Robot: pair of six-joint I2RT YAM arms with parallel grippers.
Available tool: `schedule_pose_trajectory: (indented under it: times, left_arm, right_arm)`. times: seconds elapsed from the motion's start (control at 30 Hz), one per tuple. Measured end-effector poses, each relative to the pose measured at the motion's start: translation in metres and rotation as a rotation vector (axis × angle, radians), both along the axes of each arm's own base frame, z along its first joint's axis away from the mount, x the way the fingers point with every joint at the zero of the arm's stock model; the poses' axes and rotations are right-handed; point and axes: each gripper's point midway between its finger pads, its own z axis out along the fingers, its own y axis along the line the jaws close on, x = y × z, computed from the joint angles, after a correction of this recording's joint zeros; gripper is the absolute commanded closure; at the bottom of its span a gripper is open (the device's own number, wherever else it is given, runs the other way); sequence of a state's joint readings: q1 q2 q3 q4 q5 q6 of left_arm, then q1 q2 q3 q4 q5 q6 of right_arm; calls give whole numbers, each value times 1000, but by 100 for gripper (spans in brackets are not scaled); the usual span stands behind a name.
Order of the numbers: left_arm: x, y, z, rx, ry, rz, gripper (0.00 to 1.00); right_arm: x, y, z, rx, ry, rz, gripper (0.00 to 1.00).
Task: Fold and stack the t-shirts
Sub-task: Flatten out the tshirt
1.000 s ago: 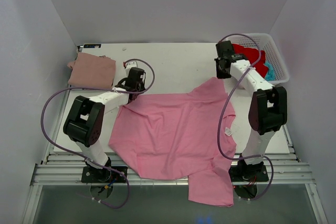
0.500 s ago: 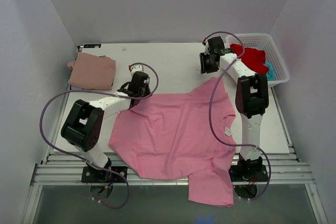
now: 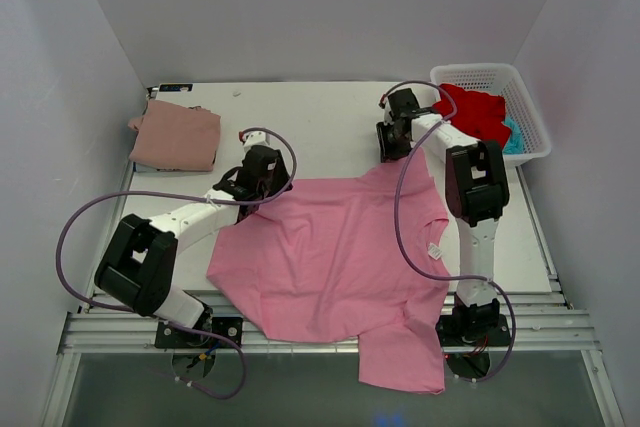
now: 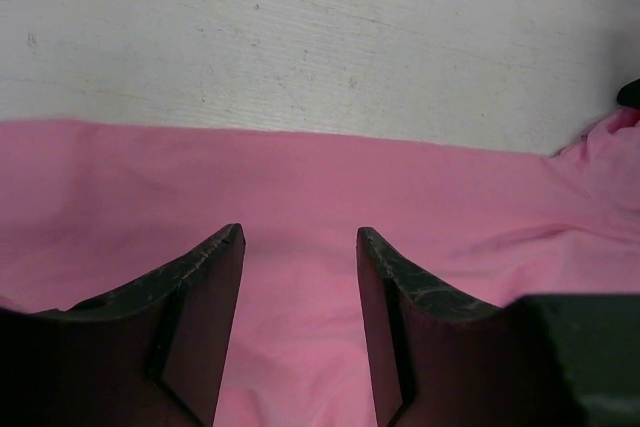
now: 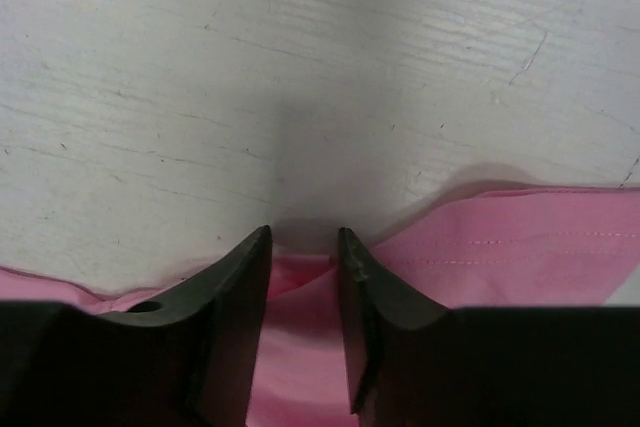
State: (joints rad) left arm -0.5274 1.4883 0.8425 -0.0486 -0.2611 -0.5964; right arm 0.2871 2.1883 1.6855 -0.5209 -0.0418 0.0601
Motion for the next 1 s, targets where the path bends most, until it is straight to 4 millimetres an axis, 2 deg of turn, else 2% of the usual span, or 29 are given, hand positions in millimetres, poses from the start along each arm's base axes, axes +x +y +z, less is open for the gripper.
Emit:
schedule_pose_trajectory:
  times: [0.07, 0.2, 0.27, 0.3, 0.33, 0.47, 0.7, 0.8, 0.87, 0.93, 1.0]
  left_arm:
    - [-1, 1, -1, 4, 5, 6, 41]
    - [-3, 5, -1, 10, 5, 17, 42]
    - [-5, 7, -1, 14, 5, 22, 42]
    - [-6, 8, -1, 16, 5, 25, 42]
    - [-6, 9, 0, 17, 3, 27, 43]
    - [-8, 12, -4, 26, 9, 34, 43]
    - [-15, 18, -14, 41, 30, 47, 43]
    - [-16, 19, -15, 45, 32, 50, 43]
    - [-16, 20, -15, 46, 31, 52, 43]
    - [-17, 21, -15, 45, 31, 55, 43]
    - [-18, 21, -17, 45, 34, 58, 44]
  right_arm:
    - [-1, -1, 0, -27, -5, -6, 67]
    - [-6, -3, -2, -94, 1, -17, 66]
    - [-10, -4, -2, -130, 3, -19, 77]
    - [-13, -4, -2, -143, 6, -18, 90]
    - [-17, -5, -2, -157, 10, -16, 92]
    - [-29, -5, -3, -189, 32, -15, 92]
    - [-25, -9, 5, -218, 20, -32, 92]
    - [-3, -5, 31, -214, -52, -53, 92]
    - [20, 0, 62, -198, -139, -72, 92]
    - [45, 5, 102, -170, -252, -97, 92]
    - [53, 7, 121, -158, -302, -107, 92]
